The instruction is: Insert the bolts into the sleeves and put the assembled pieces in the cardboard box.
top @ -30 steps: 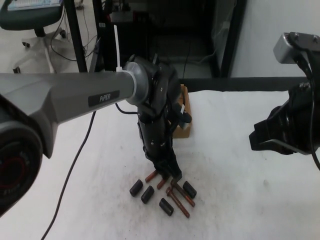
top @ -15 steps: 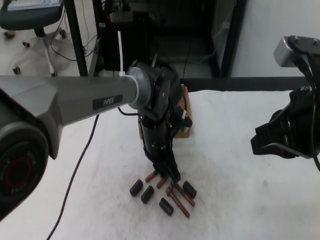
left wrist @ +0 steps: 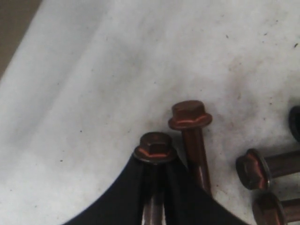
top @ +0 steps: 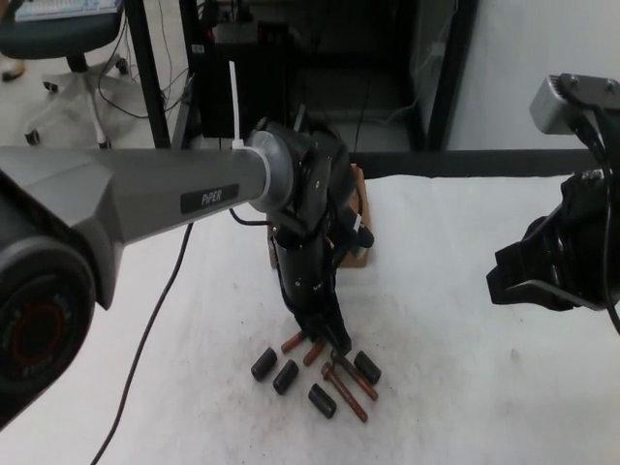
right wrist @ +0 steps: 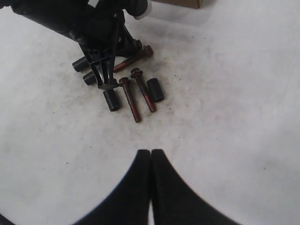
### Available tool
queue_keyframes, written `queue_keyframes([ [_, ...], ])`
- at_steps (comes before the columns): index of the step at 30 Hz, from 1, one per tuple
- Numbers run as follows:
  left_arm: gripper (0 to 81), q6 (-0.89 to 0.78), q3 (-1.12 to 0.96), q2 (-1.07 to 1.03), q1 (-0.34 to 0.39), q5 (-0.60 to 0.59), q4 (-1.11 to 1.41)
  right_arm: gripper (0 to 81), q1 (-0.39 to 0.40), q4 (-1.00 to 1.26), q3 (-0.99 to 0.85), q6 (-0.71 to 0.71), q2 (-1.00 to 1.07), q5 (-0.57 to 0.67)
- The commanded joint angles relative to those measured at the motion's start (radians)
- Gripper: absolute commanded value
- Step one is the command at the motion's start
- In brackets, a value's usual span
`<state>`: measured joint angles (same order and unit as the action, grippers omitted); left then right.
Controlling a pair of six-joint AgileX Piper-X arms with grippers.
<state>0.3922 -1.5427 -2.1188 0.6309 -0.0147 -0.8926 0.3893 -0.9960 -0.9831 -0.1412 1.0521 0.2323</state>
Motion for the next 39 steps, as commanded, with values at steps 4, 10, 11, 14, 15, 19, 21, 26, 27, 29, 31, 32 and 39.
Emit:
queue_keyframes([
  [4, 0.3, -0.065, 0.006, 0.043, -0.016, 0.028, -0.022, 0.3, -0.004, 0.014, 0.002, 0.007, -0.010, 0.013],
  [10, 0.3, -0.102, 0.006, 0.233, -0.076, 0.028, -0.014, 0.3, -0.004, 0.105, 0.002, 0.006, -0.010, 0.013],
  [11, 0.3, -0.122, 0.006, 0.275, -0.094, 0.028, -0.014, 0.3, -0.004, 0.134, 0.002, 0.006, -0.010, 0.017],
  [14, 0.3, -0.155, 0.006, 0.389, -0.153, -0.003, 0.009, 0.3, -0.004, 0.214, 0.002, 0.006, 0.001, 0.122],
  [15, 0.3, -0.170, 0.006, 0.429, -0.177, -0.032, 0.014, 0.3, -0.004, 0.240, 0.002, 0.006, 0.008, 0.160],
  [19, 0.3, -0.240, 0.020, 0.564, -0.272, -0.143, 0.019, 0.3, -0.004, 0.315, 0.002, 0.006, 0.086, 0.284],
  [21, 0.3, -0.275, 0.056, 0.624, -0.331, -0.177, 0.031, 0.1, -0.001, 0.333, 0.002, 0.006, 0.140, 0.319],
  [26, 0.3, -0.372, 0.244, 0.782, -0.468, -0.357, 0.105, 19.0, 0.051, 0.381, -0.033, 0.002, 0.293, 0.394],
  [27, 0.3, -0.392, 0.295, 0.810, -0.491, -0.392, 0.128, 25.3, 0.071, 0.387, -0.055, 0.002, 0.326, 0.394],
  [29, 0.3, -0.423, 0.397, 0.878, -0.525, -0.478, 0.193, 33.7, 0.110, 0.406, -0.102, 0.002, 0.391, 0.394],
  [31, 0.3, -0.431, 0.484, 0.942, -0.541, -0.540, 0.248, 34.0, 0.146, 0.410, -0.169, 0.015, 0.465, 0.385],
  [32, 0.3, -0.431, 0.526, 0.973, -0.546, -0.547, 0.261, 32.3, 0.164, 0.411, -0.206, 0.035, 0.502, 0.378],
  [39, 0.3, -0.428, 0.690, 1.106, -0.568, -0.531, 0.262, 28.0, 0.250, 0.338, -0.435, 0.235, 0.742, 0.313],
])
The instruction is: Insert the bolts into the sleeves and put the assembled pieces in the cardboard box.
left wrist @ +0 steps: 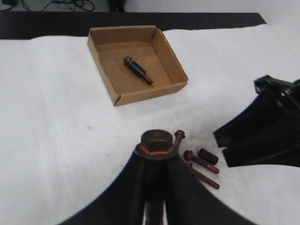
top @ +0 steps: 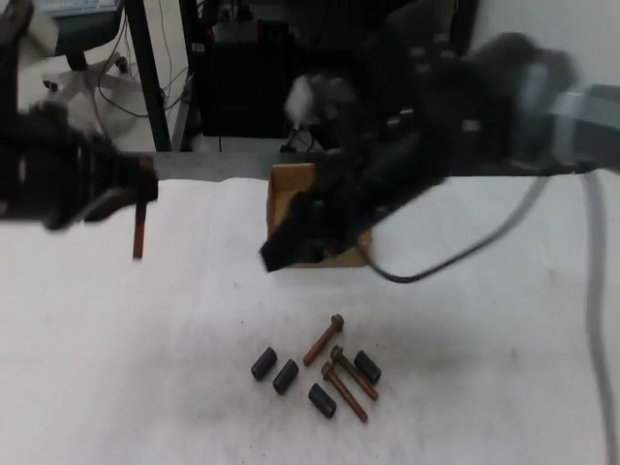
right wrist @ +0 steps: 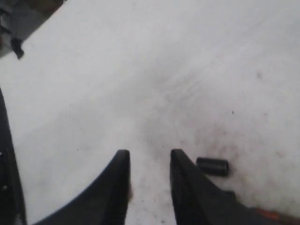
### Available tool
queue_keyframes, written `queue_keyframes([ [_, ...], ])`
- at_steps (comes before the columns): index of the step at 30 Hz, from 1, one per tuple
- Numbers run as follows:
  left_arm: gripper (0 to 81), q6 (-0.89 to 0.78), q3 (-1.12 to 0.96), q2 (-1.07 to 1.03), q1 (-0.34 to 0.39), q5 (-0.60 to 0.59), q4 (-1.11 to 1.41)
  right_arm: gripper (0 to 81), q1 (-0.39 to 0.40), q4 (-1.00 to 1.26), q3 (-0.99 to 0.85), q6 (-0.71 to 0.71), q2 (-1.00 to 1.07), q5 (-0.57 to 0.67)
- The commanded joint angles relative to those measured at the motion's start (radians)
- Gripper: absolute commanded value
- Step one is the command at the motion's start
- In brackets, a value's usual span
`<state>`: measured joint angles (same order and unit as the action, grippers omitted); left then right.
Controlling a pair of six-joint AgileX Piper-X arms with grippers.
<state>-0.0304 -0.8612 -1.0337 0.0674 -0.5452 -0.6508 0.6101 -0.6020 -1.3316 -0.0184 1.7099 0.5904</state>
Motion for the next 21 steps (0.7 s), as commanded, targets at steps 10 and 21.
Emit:
queue_keyframes([
  [10, 0.3, 0.001, 0.022, 0.076, -0.006, 0.020, 0.011, 28.0, 0.053, -0.307, -0.148, 0.176, 0.209, -0.510],
  [21, 0.3, 0.001, 0.022, 0.077, -0.006, 0.020, 0.011, 28.0, 0.017, -0.432, -0.148, 0.176, 0.212, -0.645],
])
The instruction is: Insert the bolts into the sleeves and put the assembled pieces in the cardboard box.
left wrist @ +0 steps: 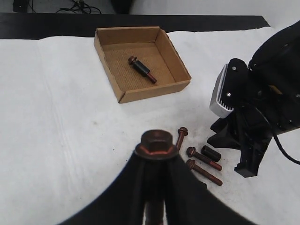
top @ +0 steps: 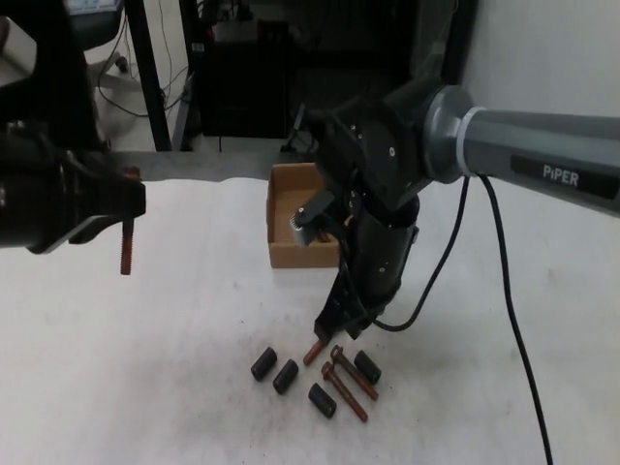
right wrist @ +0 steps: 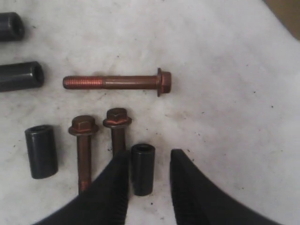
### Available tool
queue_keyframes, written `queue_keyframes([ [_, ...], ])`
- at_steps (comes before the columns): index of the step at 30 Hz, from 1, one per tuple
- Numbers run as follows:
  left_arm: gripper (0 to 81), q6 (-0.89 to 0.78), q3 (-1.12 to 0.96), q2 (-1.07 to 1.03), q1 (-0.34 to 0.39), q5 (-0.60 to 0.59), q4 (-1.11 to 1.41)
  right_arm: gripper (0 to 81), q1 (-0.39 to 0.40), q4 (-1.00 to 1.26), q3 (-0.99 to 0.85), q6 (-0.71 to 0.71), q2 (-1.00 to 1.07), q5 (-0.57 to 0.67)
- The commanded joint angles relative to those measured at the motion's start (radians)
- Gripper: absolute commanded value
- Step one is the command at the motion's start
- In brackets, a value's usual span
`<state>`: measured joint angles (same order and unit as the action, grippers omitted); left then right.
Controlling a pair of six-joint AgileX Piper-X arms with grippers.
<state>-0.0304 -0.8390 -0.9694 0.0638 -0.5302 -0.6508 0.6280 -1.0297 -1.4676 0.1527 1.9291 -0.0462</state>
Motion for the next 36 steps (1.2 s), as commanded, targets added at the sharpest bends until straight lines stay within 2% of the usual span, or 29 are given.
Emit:
queue_keyframes([
  [1, 0.3, 0.001, 0.000, 0.013, -0.002, 0.005, 0.011, 28.0, -0.001, -0.002, -0.012, 0.005, -0.002, -0.008],
  [14, 0.3, 0.030, 0.000, 0.012, -0.002, 0.015, -0.039, 28.0, 0.001, -0.095, 0.012, 0.005, 0.047, 0.000],
  [18, 0.3, 0.030, 0.000, 0.012, -0.002, 0.029, -0.039, 28.2, 0.001, -0.084, 0.031, 0.005, 0.050, 0.003],
  [23, 0.3, 0.030, 0.000, 0.012, -0.002, 0.032, -0.039, 32.6, 0.001, -0.020, 0.064, 0.005, 0.052, 0.076],
  [36, 0.3, 0.030, 0.000, 0.012, -0.002, 0.043, -0.041, 33.9, -0.007, 0.056, 0.080, 0.045, 0.052, 0.035],
])
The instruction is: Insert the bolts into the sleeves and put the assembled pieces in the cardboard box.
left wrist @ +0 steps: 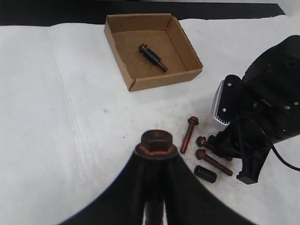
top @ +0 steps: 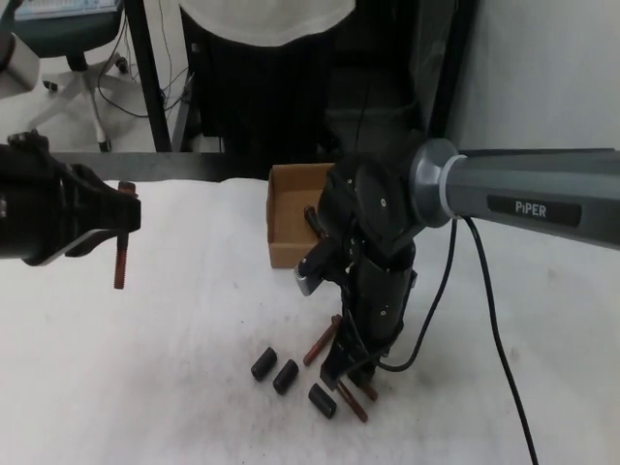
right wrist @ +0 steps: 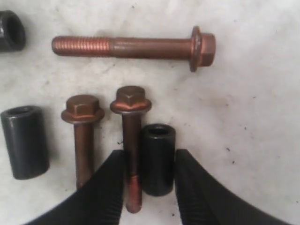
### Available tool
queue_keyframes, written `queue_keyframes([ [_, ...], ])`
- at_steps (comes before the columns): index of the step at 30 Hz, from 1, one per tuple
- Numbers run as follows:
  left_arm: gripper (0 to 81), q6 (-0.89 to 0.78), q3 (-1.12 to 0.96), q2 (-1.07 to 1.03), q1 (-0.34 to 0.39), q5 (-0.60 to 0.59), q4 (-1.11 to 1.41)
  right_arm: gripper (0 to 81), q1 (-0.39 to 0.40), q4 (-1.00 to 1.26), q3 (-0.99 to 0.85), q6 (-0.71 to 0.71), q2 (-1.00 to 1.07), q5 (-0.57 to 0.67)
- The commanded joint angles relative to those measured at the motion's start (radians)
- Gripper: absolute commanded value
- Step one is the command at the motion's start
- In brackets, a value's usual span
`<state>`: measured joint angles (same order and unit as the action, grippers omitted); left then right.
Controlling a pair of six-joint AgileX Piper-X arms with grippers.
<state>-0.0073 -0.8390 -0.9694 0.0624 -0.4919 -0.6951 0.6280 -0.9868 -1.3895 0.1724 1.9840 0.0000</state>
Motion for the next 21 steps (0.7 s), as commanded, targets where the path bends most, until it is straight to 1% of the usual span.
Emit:
queue_keyframes([
  [1, 0.3, 0.007, 0.000, 0.012, -0.001, 0.005, 0.003, 33.9, -0.010, 0.016, 0.002, 0.031, -0.003, -0.018],
  [13, 0.3, 0.007, 0.000, 0.012, -0.001, 0.005, 0.003, 33.9, -0.050, 0.012, 0.002, 0.060, -0.003, -0.028],
  [21, 0.3, 0.007, 0.000, 0.012, -0.001, 0.005, 0.003, 33.9, -0.059, 0.016, 0.002, 0.060, -0.003, -0.028],
])
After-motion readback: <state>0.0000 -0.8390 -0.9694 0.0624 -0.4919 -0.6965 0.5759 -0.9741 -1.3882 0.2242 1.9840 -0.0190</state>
